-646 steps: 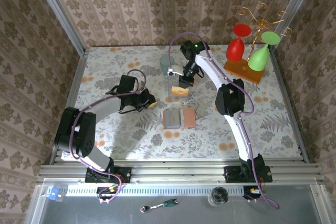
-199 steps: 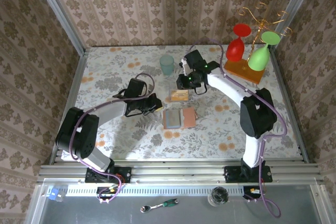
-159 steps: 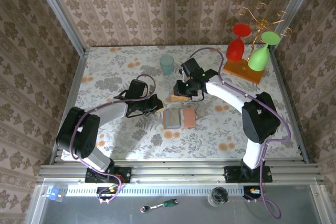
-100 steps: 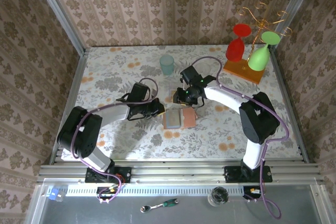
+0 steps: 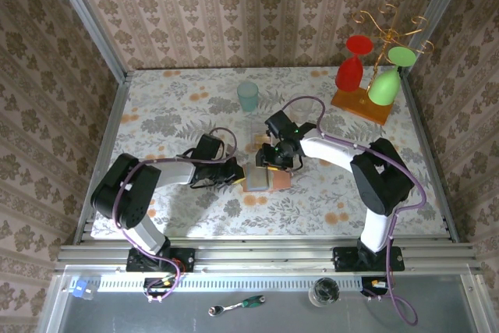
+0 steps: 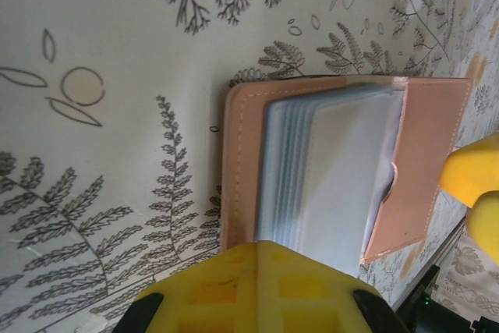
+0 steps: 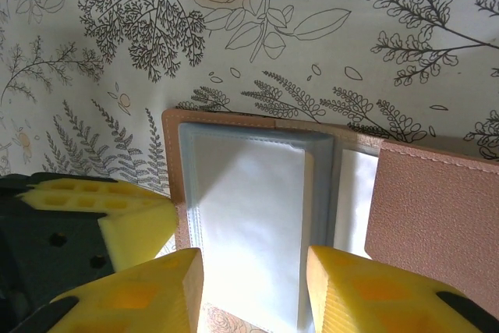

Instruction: Take the credit cards out of the card holder

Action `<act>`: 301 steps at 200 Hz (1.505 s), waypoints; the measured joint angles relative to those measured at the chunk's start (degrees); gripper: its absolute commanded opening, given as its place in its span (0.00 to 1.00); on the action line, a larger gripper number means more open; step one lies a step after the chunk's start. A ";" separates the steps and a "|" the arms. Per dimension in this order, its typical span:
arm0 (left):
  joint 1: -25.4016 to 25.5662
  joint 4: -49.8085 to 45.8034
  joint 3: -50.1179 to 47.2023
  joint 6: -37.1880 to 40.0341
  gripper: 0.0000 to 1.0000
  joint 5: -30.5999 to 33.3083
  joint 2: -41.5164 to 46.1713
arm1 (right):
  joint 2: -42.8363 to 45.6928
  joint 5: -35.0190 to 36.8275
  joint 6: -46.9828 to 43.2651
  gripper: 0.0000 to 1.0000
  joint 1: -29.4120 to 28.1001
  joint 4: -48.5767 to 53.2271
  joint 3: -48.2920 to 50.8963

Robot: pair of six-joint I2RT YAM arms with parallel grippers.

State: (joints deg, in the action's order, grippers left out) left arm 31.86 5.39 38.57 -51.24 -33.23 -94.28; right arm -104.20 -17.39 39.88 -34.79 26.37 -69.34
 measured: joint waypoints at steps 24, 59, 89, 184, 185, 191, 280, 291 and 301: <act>-0.02 0.96 -0.04 -0.20 0.00 0.00 -0.61 | 0.00 -0.09 0.07 0.41 -0.04 -0.55 0.46; -0.02 0.61 -0.04 -0.17 0.00 0.04 -0.61 | 0.07 -0.98 0.85 0.48 -0.26 -1.75 1.01; -0.07 0.68 -0.04 -0.17 0.00 0.02 -0.79 | 0.22 -2.10 1.31 0.47 -0.33 -3.76 3.19; -0.37 2.27 -0.04 -0.17 0.00 -1.49 -2.36 | 0.24 -5.57 2.16 0.45 -0.74 -7.02 4.76; -0.39 2.27 -0.04 -0.17 0.00 -1.49 -2.38 | 0.24 -5.57 2.16 0.45 -0.74 -7.02 4.76; -0.42 2.34 -0.04 -0.17 0.00 -1.55 -2.43 | 0.22 -5.62 2.16 0.45 -0.74 -7.02 4.76; -0.44 2.36 -0.04 -0.17 0.00 -1.53 -2.43 | -0.81 -5.79 2.16 0.44 -1.01 -7.02 4.83; -0.44 2.36 -0.04 -0.17 0.00 -1.53 -2.43 | -0.83 -5.77 2.14 0.44 -1.01 -6.99 4.85; -0.44 2.34 -0.04 -0.17 0.00 -1.51 -2.43 | -0.90 -5.73 2.14 0.43 -1.01 -6.99 4.87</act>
State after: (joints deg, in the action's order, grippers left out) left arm 31.42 7.73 38.52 -51.42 -34.74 -96.71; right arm -105.10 -23.11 42.02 -35.79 19.38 -64.47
